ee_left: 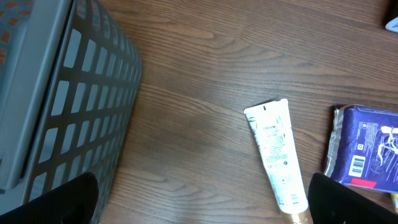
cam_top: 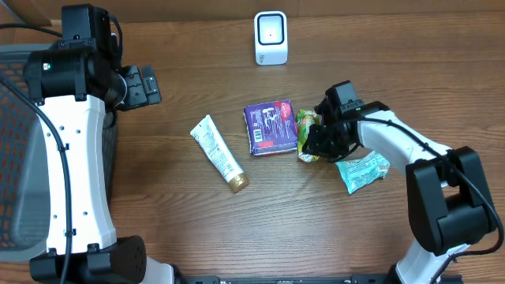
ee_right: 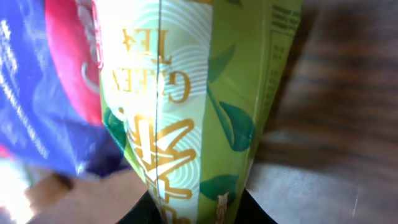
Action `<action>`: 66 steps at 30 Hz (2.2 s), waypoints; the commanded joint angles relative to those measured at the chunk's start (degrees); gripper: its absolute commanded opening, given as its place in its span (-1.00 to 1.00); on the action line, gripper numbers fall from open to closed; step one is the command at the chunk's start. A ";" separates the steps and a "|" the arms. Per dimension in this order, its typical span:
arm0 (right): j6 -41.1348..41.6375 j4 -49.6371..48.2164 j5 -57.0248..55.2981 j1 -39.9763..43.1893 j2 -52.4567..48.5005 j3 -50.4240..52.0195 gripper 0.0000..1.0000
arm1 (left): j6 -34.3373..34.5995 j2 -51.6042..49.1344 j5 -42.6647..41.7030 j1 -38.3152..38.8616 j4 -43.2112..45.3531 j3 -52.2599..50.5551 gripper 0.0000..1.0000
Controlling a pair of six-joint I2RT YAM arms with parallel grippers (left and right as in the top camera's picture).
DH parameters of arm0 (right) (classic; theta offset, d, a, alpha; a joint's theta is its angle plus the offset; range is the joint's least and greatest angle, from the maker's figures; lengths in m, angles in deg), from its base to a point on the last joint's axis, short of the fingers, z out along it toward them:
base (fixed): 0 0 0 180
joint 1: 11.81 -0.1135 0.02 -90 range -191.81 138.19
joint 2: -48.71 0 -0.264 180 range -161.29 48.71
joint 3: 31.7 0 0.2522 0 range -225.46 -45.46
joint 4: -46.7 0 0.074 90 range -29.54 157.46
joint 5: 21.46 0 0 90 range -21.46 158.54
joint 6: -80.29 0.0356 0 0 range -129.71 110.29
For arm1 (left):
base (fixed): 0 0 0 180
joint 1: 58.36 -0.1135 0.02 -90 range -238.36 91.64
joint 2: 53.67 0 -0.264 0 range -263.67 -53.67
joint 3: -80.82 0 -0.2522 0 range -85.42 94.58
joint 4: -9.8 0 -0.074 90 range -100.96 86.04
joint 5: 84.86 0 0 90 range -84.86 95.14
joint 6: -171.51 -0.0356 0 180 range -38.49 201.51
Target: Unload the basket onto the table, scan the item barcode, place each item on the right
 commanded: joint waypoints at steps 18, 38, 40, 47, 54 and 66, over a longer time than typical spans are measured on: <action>-28.30 14.82 42.80 8.74 13.40 -12.74 -0.93 | -1.07 -0.02 -0.09 0.11 -0.11 -0.50 0.99; -17.22 17.97 61.88 9.22 13.68 -35.41 -0.92 | -1.07 -0.02 -0.09 0.11 -0.11 -0.50 0.99; -16.61 17.86 56.35 9.20 13.68 -35.41 -0.93 | -1.07 -0.02 -0.09 0.11 -0.11 -0.50 0.99; -12.52 20.94 16.37 2.95 13.68 -35.43 -0.93 | -1.07 -0.02 -0.09 0.11 -0.11 -0.50 0.99; -10.21 21.33 -19.63 -9.92 13.66 -38.47 -0.93 | -1.07 -0.02 -0.09 0.11 -0.11 -0.50 0.99; -21.59 7.32 -42.99 -12.31 7.98 -46.88 -0.92 | -1.07 -0.02 -0.09 0.11 -0.11 -0.50 0.99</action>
